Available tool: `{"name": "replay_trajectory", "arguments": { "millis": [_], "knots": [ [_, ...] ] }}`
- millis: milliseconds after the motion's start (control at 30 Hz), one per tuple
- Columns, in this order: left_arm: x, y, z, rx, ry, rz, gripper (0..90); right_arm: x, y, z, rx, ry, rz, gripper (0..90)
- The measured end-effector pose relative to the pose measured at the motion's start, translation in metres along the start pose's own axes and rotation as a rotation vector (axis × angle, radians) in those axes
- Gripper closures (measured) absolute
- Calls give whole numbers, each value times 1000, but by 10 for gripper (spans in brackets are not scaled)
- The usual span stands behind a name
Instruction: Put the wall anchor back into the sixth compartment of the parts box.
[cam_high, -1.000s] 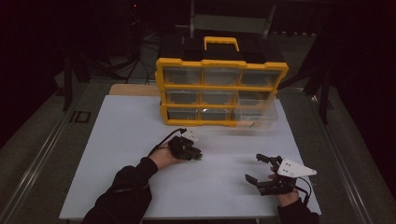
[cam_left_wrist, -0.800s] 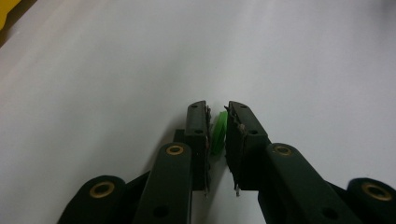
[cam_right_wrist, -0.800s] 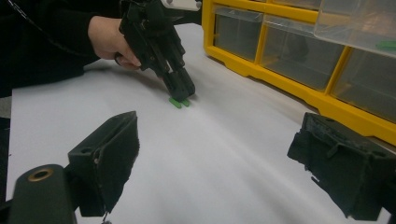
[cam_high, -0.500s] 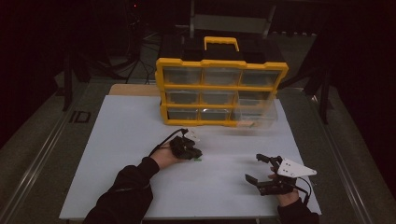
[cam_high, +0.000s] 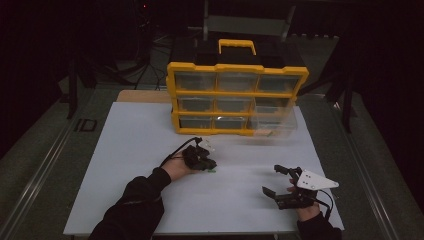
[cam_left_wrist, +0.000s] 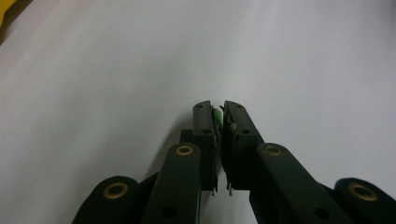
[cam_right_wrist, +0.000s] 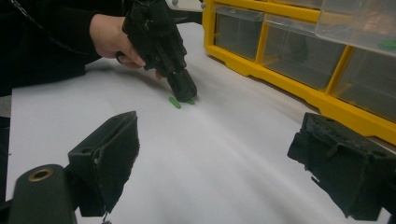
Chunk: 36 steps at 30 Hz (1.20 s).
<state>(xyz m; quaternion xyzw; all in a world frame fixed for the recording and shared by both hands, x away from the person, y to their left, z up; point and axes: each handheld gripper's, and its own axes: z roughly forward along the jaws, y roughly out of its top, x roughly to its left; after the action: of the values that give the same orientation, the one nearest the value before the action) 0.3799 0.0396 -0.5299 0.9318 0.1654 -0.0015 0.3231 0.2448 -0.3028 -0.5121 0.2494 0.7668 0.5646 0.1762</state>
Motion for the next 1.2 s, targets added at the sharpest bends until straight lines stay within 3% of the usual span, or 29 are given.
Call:
{"name": "replay_trajectory", "arguments": {
  "millis": [233,500,633,1200],
  "knots": [
    [0,2,-2,-8,5,-4,833,1,1,-1,-5,-1,0,127],
    [-4,11,-24,-59,12,-14,833,0,1,-1,-5,-2,-1,127],
    [-7,19,-37,-63,10,17,832,0,1,-1,-4,-1,-1,127],
    [-14,36,-70,-111,6,46,832,1,1,0,-2,1,1,127]
  ]
}}
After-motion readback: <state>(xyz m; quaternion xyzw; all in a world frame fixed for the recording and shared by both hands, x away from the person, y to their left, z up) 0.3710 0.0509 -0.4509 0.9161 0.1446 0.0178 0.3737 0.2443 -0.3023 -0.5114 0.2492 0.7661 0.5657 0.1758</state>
